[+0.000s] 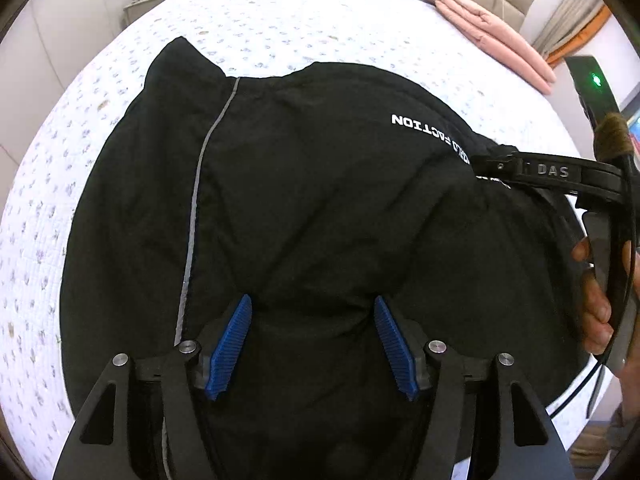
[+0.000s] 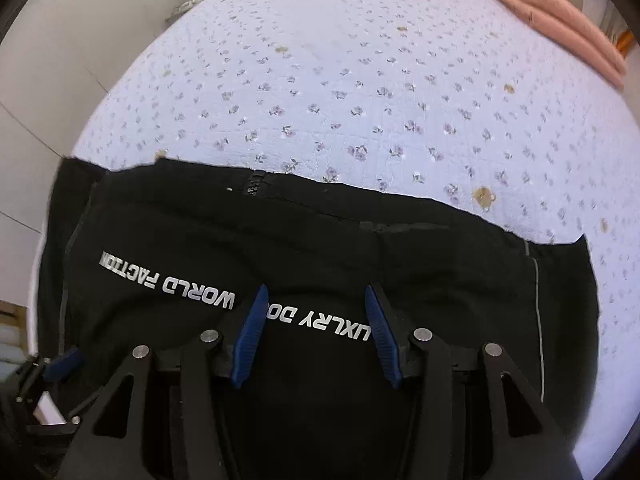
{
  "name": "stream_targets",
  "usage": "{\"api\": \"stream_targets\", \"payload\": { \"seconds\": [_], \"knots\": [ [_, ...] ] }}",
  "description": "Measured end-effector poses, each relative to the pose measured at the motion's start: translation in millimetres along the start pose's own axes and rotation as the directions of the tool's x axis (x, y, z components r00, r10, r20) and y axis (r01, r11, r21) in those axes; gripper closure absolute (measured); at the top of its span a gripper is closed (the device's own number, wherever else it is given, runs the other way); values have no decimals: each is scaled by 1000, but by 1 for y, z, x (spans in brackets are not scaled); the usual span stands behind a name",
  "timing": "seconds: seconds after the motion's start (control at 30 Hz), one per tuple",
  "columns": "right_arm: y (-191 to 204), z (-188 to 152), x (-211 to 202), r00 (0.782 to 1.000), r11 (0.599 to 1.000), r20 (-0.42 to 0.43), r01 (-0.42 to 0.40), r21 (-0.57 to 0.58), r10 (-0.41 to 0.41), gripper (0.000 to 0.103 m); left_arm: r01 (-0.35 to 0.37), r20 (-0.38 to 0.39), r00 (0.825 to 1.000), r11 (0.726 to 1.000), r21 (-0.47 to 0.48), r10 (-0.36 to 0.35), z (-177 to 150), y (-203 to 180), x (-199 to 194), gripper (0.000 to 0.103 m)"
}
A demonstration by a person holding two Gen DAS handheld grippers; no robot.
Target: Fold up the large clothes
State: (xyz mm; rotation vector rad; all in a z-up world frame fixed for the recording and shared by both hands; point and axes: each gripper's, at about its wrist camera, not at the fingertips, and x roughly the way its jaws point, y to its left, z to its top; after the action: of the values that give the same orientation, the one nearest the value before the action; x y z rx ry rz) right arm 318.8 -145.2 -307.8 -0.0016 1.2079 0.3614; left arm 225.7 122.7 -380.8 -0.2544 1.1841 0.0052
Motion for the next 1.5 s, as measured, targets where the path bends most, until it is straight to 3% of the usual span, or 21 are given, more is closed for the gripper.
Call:
{"api": "stream_targets", "payload": {
  "seconds": [0.07, 0.13, 0.23, 0.3, 0.5, 0.7, 0.9, 1.1, 1.27, 1.43, 1.5],
  "knots": [
    [-11, -6, -16, 999, 999, 26, -42, 22, 41, 49, 24, 18, 1000, 1000, 7, -24, 1, 7, -13, 37],
    [-25, -16, -38, 996, 996, 62, -71, 54, 68, 39, 9, 49, 999, 1000, 4, -9, 1, 22, -33, 37],
    [-54, -39, -71, 993, 995, 119, -31, 97, 19, 23, -35, 98, 994, 999, -28, 38, 7, 42, -50, 32],
    [-73, -52, -84, 992, 993, 127, 13, 121, -29, 20, -60, 119, 991, 997, -56, 67, 12, 57, -58, 29],
    [-127, -83, -82, 993, 976, 51, 91, 199, -103, 18, -103, 102, 988, 989, -106, 114, 17, 96, -60, 29],
    [-163, -108, -65, 997, 954, 5, 76, 292, -80, 17, -105, 66, 991, 985, -137, 114, 29, 111, -37, 29],
    [-179, -116, -51, 1000, 947, -15, 20, 319, -16, 9, -58, -10, 998, 991, -124, 57, 35, 123, 2, 27],
    [-188, -113, -37, 999, 951, -31, -20, 308, 31, 2, 22, -32, 999, 991, -134, -27, 41, 141, 20, 23],
    [-193, -109, -23, 997, 953, -38, -55, 300, 69, 0, 96, -52, 993, 979, -181, -107, 46, 157, 37, 20],
    [-200, -107, -9, 990, 941, -42, -113, 319, 133, 0, 145, -59, 984, 956, -256, -165, 44, 177, 54, 4],
    [-203, -106, -1, 984, 930, -45, -146, 336, 171, 0, 180, -56, 977, 940, -288, -204, 40, 183, 58, 4]
  ]
}}
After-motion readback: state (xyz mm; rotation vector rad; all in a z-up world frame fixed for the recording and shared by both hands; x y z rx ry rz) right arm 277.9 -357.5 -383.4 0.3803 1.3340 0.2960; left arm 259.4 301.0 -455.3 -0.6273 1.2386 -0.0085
